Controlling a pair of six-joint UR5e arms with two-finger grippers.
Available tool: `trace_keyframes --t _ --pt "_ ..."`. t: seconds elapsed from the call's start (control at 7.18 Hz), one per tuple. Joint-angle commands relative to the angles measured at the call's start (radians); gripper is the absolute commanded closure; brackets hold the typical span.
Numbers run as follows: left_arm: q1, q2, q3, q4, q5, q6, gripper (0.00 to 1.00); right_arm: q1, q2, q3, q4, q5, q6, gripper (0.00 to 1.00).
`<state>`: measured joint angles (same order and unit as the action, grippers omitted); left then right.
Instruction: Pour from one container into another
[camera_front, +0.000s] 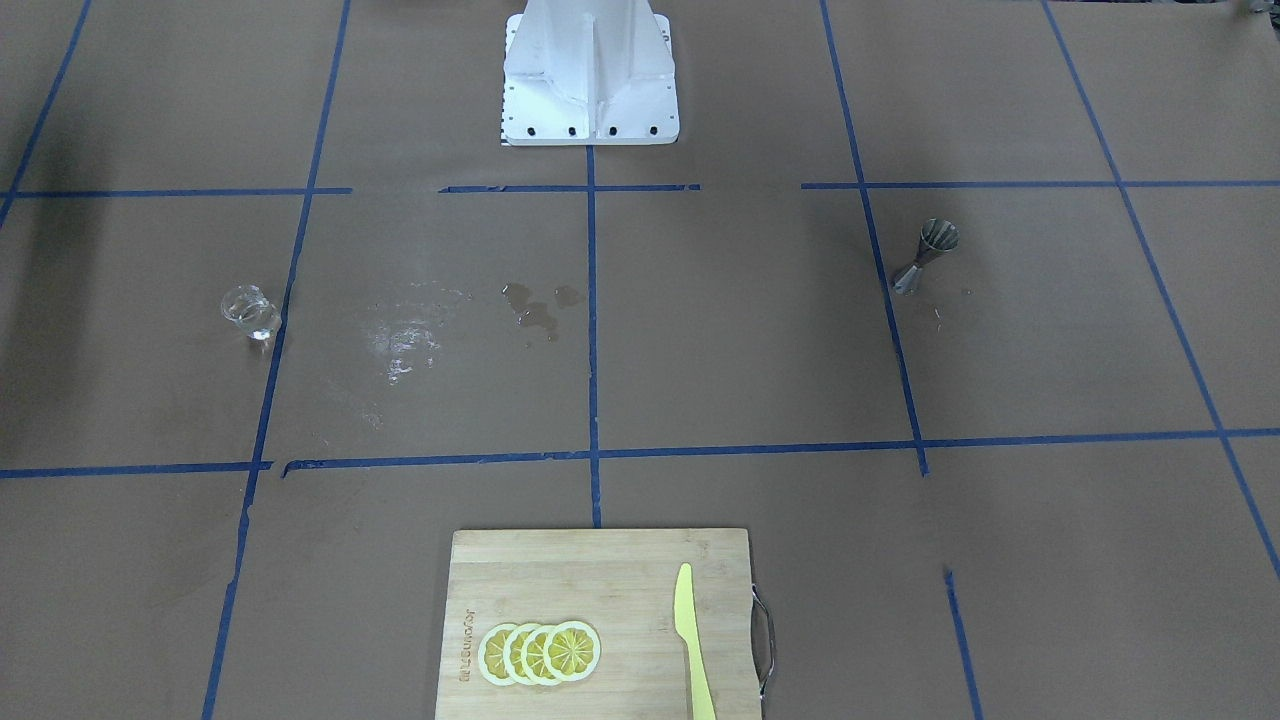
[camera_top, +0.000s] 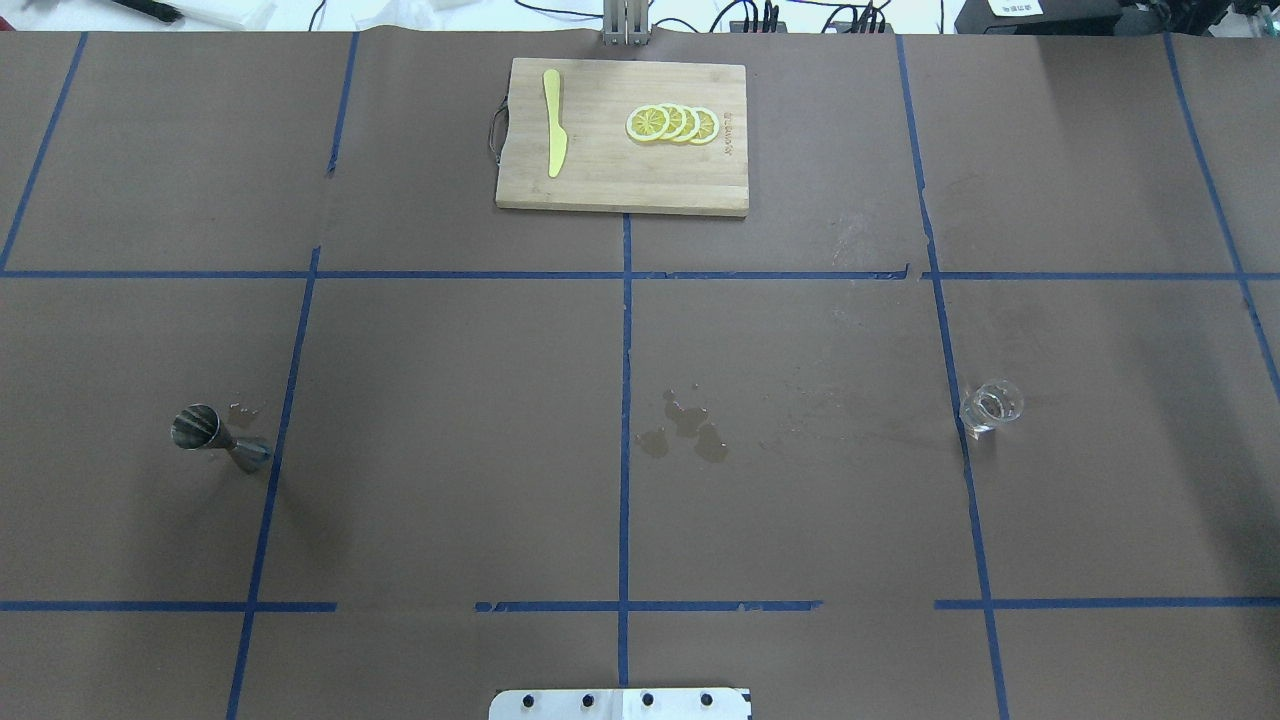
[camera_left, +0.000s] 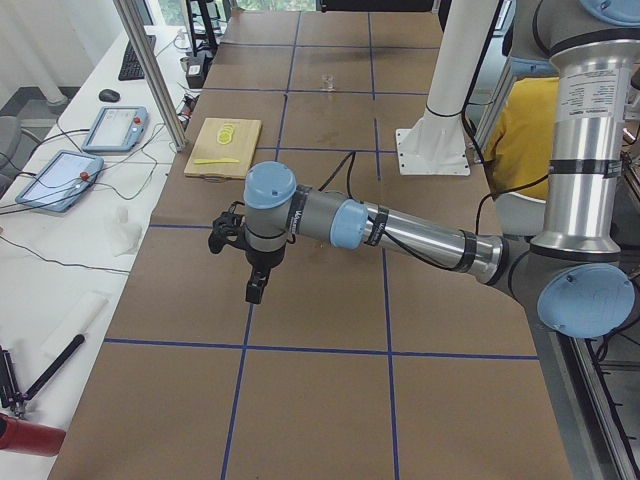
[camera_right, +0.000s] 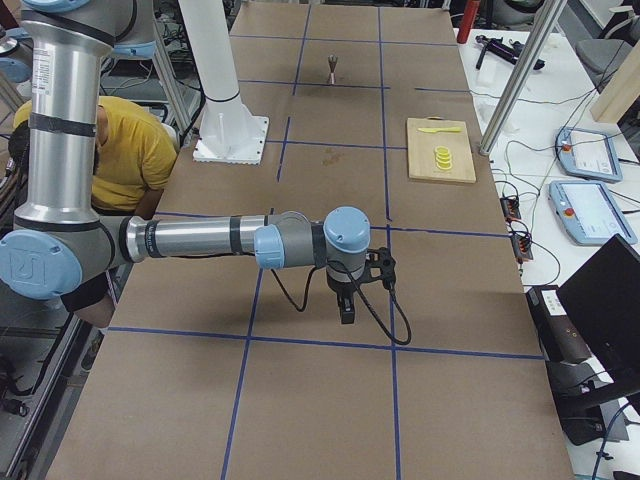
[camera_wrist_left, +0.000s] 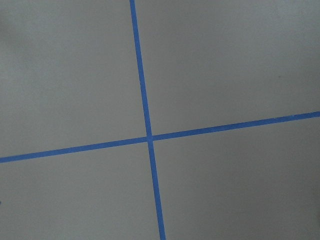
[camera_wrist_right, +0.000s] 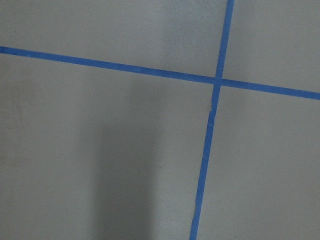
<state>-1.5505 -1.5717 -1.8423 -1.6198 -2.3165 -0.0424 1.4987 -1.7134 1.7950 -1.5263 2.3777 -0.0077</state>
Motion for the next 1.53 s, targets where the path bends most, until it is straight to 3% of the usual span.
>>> trace_keyframes --t 0.0,0.28,0.42,0.7,0.84,1.11,1.25,1.39 --pt "0.103 -0.002 0.027 -0.307 0.011 -0.291 0.00 0.000 -0.002 0.000 0.000 0.002 0.002 0.00" --pt "0.269 -0.005 0.023 -0.518 0.037 -0.512 0.00 0.000 0.000 -0.002 0.000 0.000 0.002 0.00" --pt "0.353 -0.005 -0.001 -0.613 0.171 -0.580 0.00 0.000 0.000 -0.002 0.000 0.000 0.002 0.00" --pt "0.525 0.002 -0.073 -0.631 0.433 -0.758 0.00 0.000 0.000 0.000 0.000 0.002 0.002 0.00" --pt "0.656 0.015 -0.130 -0.631 0.573 -0.933 0.01 0.000 0.000 0.000 0.000 0.002 0.002 0.00" --pt "0.942 0.101 -0.214 -0.629 1.011 -1.034 0.01 0.000 0.000 0.000 0.000 0.002 0.000 0.00" --pt "1.043 0.119 -0.250 -0.627 1.160 -1.095 0.01 0.000 0.000 0.001 0.000 0.002 0.000 0.00" --pt "1.091 0.146 -0.276 -0.627 1.251 -1.131 0.01 0.000 0.000 0.001 0.000 0.002 0.000 0.00"
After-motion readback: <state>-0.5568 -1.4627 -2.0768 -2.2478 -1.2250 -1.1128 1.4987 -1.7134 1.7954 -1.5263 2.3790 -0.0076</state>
